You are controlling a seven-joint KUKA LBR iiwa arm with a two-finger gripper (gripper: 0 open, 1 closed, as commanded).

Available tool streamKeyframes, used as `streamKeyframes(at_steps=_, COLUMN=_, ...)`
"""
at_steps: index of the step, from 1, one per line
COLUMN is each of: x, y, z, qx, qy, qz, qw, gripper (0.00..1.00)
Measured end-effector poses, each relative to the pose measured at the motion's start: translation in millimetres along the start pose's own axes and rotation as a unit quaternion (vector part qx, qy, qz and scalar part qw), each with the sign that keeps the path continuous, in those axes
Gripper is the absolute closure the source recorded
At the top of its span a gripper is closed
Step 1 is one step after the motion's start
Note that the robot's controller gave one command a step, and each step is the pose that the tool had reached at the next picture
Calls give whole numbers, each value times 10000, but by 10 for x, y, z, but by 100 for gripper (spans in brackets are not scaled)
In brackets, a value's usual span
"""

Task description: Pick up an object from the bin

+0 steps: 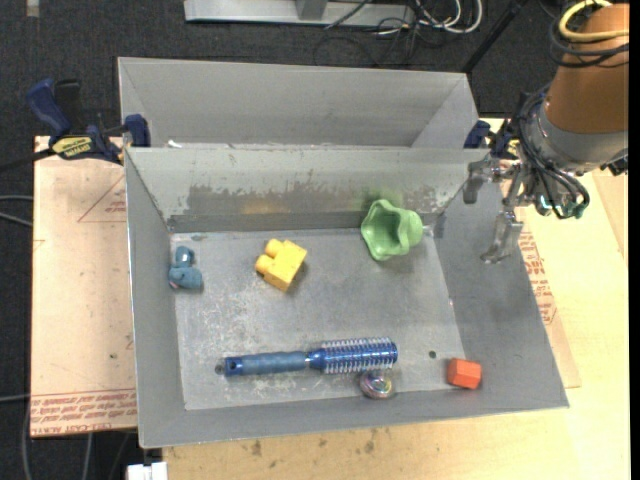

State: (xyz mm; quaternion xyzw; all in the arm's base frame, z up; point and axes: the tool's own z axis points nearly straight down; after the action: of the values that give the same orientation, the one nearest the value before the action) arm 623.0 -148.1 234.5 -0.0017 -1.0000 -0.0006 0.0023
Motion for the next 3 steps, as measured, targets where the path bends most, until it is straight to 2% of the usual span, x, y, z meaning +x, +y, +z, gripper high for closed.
streamKeyframes(at_steps=1, x=435, y=611, z=1076, qx=-14, qy=9, qz=-1000, qw=9950, gripper=0)
streamKeyframes(at_steps=2, x=1304, y=720, z=1457, qx=-13, qy=25, qz=-900, qw=9959, gripper=0)
streamKeyframes(at_steps=3, x=1286, y=1498, z=1598, qx=-13, qy=-48, qz=-842, qw=9964, gripper=0)
